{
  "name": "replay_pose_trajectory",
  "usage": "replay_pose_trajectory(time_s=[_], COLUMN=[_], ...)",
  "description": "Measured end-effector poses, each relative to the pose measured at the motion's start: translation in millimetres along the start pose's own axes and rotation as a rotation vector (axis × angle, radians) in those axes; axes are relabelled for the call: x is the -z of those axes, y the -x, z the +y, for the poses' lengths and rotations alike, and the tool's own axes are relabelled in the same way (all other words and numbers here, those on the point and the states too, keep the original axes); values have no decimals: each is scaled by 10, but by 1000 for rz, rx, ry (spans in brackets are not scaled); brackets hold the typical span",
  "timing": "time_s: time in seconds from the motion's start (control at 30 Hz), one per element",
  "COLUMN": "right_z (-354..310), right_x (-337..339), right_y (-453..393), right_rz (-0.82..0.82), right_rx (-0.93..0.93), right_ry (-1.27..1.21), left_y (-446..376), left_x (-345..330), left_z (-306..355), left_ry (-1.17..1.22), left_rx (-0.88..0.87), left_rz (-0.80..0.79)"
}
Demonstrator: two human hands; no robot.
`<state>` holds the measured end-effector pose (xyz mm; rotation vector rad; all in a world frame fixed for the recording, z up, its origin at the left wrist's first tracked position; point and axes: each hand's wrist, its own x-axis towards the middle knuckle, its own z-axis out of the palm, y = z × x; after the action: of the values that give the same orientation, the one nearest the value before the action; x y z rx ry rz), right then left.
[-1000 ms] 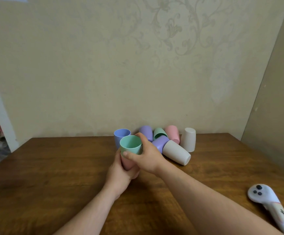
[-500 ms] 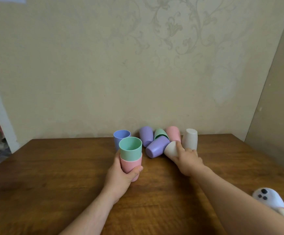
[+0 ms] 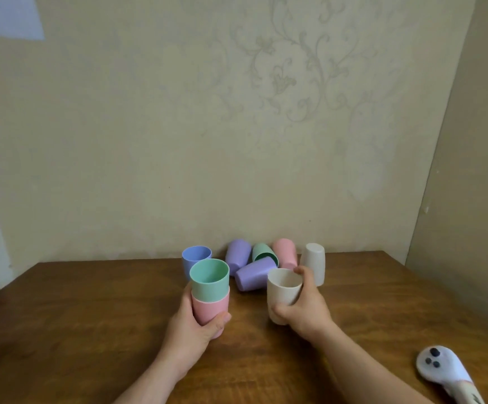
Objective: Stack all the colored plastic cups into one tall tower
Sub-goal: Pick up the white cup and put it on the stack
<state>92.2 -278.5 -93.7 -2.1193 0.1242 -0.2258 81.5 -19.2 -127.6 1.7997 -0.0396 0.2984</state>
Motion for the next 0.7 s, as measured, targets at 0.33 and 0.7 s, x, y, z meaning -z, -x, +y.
replay_pose_trajectory(time_s=[0.33, 0.7], right_z=[20, 50], right_x=[-120, -163], right_y=[152, 112], right_rz=[63, 31], right_rx=[78, 49], right_ry=[-48, -92], left_y=[-109, -260], left_x=[29, -157], left_z=[312, 455], left_ry=[125, 116], left_rx=[-26, -13], left_rz=[-33, 92])
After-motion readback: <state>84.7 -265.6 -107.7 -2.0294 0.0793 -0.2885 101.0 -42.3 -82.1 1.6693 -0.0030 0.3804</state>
